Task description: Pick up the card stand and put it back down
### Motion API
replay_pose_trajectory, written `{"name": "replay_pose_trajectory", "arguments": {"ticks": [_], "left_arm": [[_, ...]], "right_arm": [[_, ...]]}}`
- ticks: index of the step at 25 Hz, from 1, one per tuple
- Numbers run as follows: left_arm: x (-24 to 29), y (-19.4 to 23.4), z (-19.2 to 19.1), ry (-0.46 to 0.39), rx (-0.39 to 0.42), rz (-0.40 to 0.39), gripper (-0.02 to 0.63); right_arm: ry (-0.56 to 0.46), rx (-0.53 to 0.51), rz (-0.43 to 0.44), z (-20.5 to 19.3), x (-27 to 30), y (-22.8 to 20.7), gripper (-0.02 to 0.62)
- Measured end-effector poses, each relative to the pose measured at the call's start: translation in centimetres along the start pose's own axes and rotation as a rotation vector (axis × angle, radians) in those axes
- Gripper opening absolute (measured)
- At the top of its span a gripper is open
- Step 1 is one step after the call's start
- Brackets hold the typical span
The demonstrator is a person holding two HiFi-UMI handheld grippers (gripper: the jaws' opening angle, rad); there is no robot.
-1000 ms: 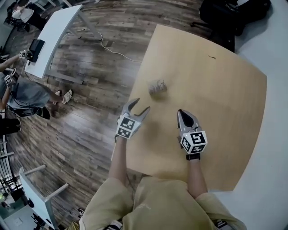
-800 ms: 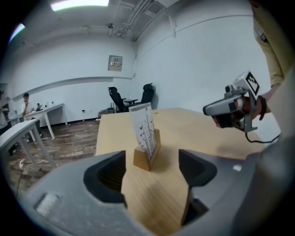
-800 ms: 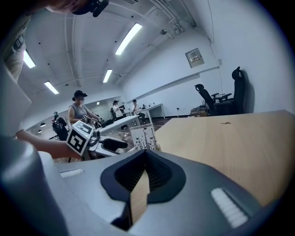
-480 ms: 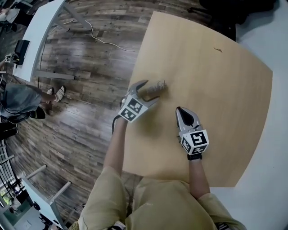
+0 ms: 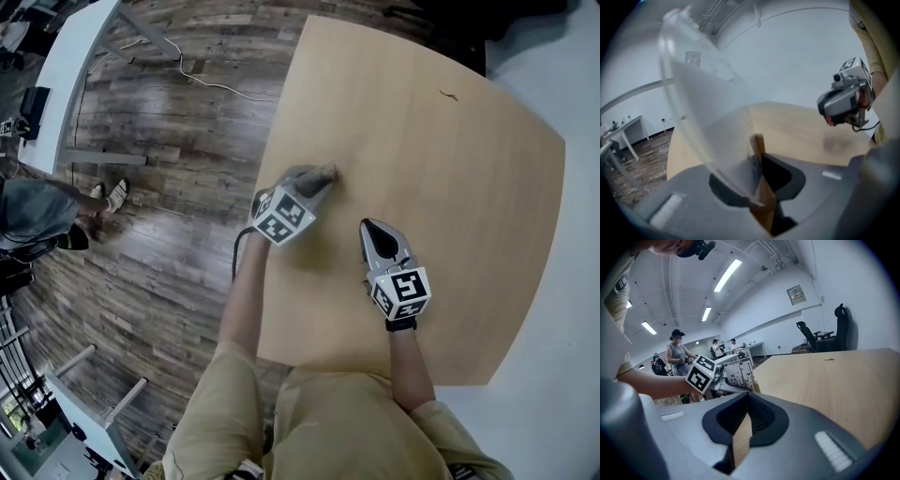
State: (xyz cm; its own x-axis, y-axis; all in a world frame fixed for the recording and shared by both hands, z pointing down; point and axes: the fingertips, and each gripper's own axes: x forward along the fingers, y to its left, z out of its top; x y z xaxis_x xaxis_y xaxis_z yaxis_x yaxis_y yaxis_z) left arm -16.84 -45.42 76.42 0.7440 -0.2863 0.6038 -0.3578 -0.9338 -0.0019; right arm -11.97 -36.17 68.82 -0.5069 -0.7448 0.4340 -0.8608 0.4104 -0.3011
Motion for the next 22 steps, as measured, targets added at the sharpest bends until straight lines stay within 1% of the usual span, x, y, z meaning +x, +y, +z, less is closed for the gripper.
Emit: {"name": "replay_pose_trajectory", "arguments": {"ticks": [1,3,7,9,13,16,20,22], "left_arm": [[-0.2,-0.3,0.0,0.008,0.011,0.000,0.066],[-0.3,-1.0,0.0,0.020,0.019,0.005,0.058],[-0.5,-3.1,-0.2,0.022,-0.016,-0.006,0.054],[-1.3,-4.7,0.2,0.015,-0.036,-0.005,0.051],[-4.0,-8.4,2.5,-0.013,-0.078,0.021,0.048],[-6.2,-11.7,4.5,-0.023,-0.116,0.052,0.048],[-9.7,-15.6,8.0,-0.061,-0.183,0.120,0.046],[-11.6,-17.3,10.1,-0.082,-0.194,0.170,0.046]], "right_arm": [[-0.002,-0.002,0.000,0.2,-0.2,0.2,0.005],[-0.012,-0.006,0.001,0.6,-0.7,0.5,0.005],[-0.039,-0.012,0.003,0.9,-2.5,0.9,0.005],[-0.052,-0.014,0.001,1.0,-4.0,1.5,0.005],[-0.079,-0.020,-0.004,1.8,-7.6,2.8,0.005],[-0.111,-0.035,0.004,3.2,-10.8,3.8,0.005],[-0.174,-0.074,0.018,5.8,-15.3,5.0,0.005],[-0.215,-0.090,0.023,7.1,-17.6,5.3,0.005]]}}
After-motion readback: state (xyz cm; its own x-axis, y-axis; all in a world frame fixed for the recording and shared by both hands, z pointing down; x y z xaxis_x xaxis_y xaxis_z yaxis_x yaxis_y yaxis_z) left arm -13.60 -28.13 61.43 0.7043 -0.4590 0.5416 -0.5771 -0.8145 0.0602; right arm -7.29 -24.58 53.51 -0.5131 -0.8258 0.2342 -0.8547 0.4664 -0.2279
